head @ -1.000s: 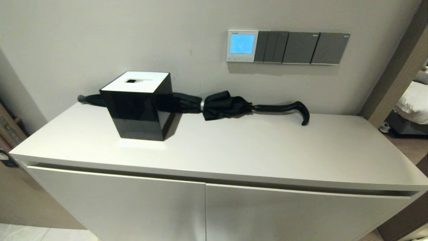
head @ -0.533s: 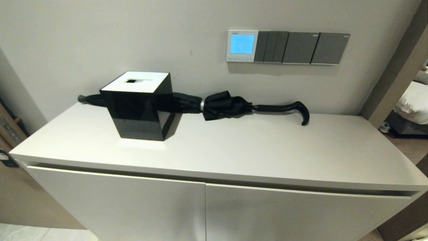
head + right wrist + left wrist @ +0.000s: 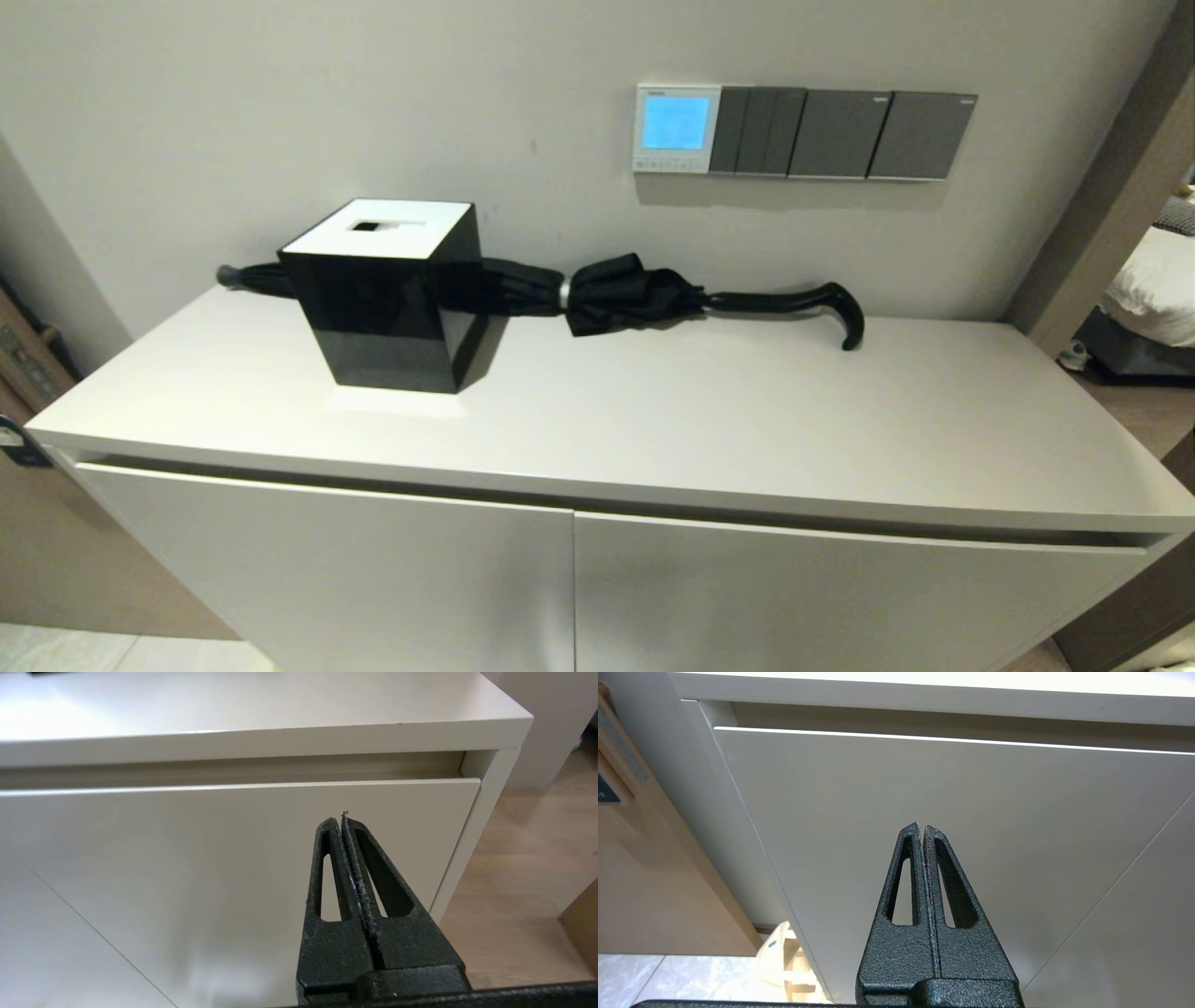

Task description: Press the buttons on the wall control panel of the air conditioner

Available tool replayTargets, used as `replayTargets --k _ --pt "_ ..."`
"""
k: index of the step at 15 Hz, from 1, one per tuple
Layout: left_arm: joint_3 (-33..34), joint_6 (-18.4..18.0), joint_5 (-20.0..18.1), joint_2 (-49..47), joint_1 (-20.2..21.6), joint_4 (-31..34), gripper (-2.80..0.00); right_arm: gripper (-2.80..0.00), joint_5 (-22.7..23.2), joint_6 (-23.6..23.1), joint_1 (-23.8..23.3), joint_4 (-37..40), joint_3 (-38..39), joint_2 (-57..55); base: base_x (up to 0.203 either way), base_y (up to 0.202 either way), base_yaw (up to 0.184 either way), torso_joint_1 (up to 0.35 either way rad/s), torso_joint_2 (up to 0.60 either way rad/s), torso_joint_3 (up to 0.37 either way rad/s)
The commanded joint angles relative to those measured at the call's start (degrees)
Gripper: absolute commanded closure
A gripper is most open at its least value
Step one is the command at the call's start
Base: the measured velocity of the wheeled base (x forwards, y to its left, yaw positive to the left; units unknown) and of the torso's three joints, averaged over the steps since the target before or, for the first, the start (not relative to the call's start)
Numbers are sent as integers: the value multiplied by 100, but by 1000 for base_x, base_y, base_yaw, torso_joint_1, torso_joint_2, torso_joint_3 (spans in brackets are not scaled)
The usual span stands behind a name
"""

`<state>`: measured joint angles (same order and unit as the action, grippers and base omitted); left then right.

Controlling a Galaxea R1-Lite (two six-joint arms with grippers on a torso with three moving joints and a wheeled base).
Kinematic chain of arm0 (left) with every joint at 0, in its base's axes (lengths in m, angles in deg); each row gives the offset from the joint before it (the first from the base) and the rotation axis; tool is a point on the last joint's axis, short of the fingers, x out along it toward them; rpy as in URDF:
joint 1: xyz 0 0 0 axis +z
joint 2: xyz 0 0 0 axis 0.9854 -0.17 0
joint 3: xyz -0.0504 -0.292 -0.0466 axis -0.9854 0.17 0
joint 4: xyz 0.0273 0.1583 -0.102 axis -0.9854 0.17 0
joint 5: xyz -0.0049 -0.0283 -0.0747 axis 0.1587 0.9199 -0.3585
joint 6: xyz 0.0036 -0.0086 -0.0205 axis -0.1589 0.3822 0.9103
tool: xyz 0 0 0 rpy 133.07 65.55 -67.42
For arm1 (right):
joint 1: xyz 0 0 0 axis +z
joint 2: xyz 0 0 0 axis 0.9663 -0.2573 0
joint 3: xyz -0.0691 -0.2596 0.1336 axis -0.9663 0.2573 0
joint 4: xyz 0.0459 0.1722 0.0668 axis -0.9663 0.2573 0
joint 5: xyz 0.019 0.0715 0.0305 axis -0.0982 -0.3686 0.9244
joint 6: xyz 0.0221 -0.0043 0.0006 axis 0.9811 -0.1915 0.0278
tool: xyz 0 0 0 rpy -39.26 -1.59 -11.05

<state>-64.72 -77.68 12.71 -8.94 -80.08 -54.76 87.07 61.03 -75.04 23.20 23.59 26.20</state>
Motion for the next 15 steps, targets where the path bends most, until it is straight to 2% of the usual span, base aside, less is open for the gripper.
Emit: replayTargets --k 1,5,15 --pt "0 -2 1 -9 4 3 0 0 -11 20 4 163 8 13 0 0 0 0 0 0" --pt "0 -2 1 0 4 -2 0 0 -11 -54 4 239 14 7 0 0 0 0 0 0" --pt "0 -2 1 0 4 -2 0 0 -107 104 -5 230 22 7 0 0 0 0 0 0"
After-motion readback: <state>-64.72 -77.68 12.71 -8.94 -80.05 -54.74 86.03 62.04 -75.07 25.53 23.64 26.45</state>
